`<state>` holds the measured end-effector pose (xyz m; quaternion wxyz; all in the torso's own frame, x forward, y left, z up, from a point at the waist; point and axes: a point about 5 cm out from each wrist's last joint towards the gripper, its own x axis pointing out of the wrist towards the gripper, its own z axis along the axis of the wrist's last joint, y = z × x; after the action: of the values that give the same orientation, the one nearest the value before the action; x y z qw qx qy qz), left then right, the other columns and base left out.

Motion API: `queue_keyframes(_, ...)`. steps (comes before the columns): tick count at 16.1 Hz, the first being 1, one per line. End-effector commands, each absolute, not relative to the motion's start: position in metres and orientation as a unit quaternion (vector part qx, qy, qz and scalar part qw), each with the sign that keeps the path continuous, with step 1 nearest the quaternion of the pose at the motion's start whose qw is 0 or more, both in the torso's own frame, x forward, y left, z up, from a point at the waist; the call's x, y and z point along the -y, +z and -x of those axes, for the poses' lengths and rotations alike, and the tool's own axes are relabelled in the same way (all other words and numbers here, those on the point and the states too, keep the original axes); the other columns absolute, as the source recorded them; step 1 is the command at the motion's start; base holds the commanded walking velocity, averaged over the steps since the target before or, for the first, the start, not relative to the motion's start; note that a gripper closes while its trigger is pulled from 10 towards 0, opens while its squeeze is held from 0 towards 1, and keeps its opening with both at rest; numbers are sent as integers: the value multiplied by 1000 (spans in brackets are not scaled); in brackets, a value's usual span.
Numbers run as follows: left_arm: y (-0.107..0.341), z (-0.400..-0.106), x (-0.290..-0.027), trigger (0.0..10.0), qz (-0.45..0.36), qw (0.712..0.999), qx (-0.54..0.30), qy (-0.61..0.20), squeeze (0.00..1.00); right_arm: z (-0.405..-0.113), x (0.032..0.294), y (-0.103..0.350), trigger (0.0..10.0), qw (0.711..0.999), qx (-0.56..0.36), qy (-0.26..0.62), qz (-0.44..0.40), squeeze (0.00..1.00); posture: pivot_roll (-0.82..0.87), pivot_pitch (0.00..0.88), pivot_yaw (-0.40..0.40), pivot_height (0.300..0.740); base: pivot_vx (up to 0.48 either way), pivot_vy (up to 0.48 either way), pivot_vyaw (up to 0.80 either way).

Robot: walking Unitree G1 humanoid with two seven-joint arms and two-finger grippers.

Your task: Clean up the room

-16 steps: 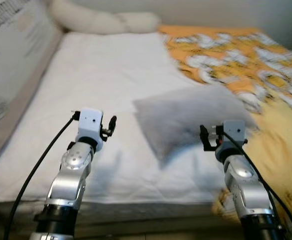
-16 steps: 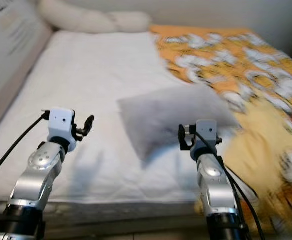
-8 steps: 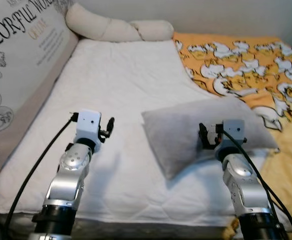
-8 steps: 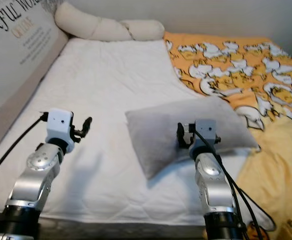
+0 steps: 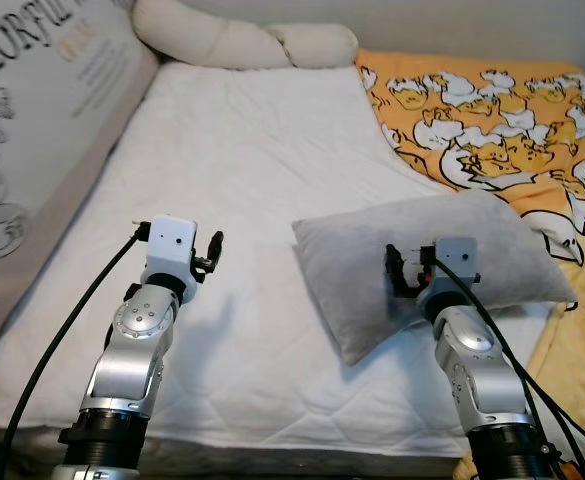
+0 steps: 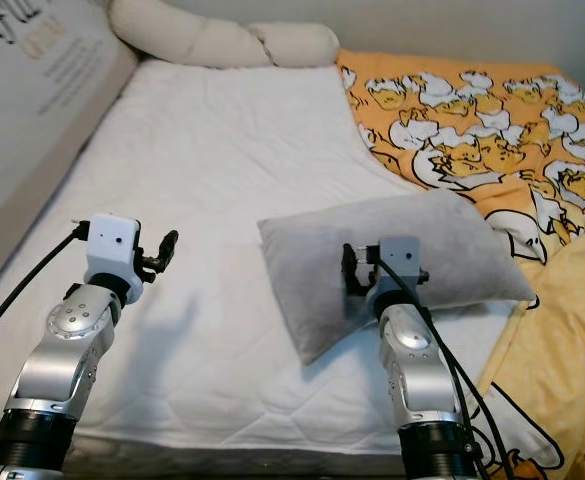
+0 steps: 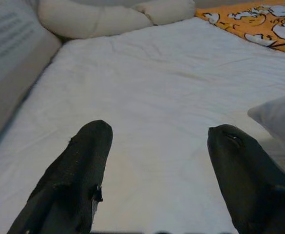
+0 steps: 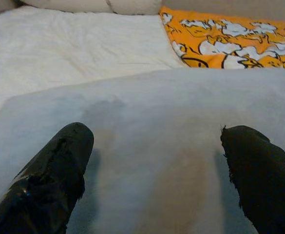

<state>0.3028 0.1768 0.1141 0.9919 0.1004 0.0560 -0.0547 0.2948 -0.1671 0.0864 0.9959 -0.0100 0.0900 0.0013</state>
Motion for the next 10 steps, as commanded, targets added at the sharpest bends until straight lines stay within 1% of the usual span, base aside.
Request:
queue_keyframes(1, 115, -302, -177, 10000, -119, 990, -54, -60, 0, -295, 169, 89, 10000, 997, -83, -1, 4, 831, 3, 0, -23, 740, 0, 0, 0)
queue_keyframes(2, 116, -301, -176, 10000, -135, 987, -52, -70, 0, -294, 172, 88, 10000, 996, -90, -13, -6, 1000, 3, 0, -24, 740, 0, 0, 0)
queue_keyframes(3, 117, -300, -173, 10000, -150, 984, -49, -84, 0, -293, 177, 86, 10000, 994, -100, -32, -13, 1000, 3, 0, -25, 740, 0, 0, 0)
queue_keyframes(5, 119, -295, -165, 10000, -165, 975, -42, -140, 0, -287, 201, 73, 10000, 981, -147, -114, -59, 1000, 8, 0, -34, 740, 0, 0, 0)
queue_keyframes(7, 120, -292, -159, 10000, -167, 968, -34, -186, 0, -283, 213, 67, 10000, 967, -163, -161, -110, 1000, 13, 0, -38, 740, 0, 0, 0)
queue_keyframes(8, 120, -290, -157, 10000, -168, 964, -32, -204, 0, -282, 216, 65, 10000, 962, -170, -173, -123, 1000, 14, 0, -38, 740, 0, 0, 0)
queue_keyframes(10, 121, -285, -150, 10000, -171, 947, -27, -271, 0, -277, 224, 53, 10000, 934, -207, -228, -184, 1000, 13, 0, -36, 740, 0, 0, 0)
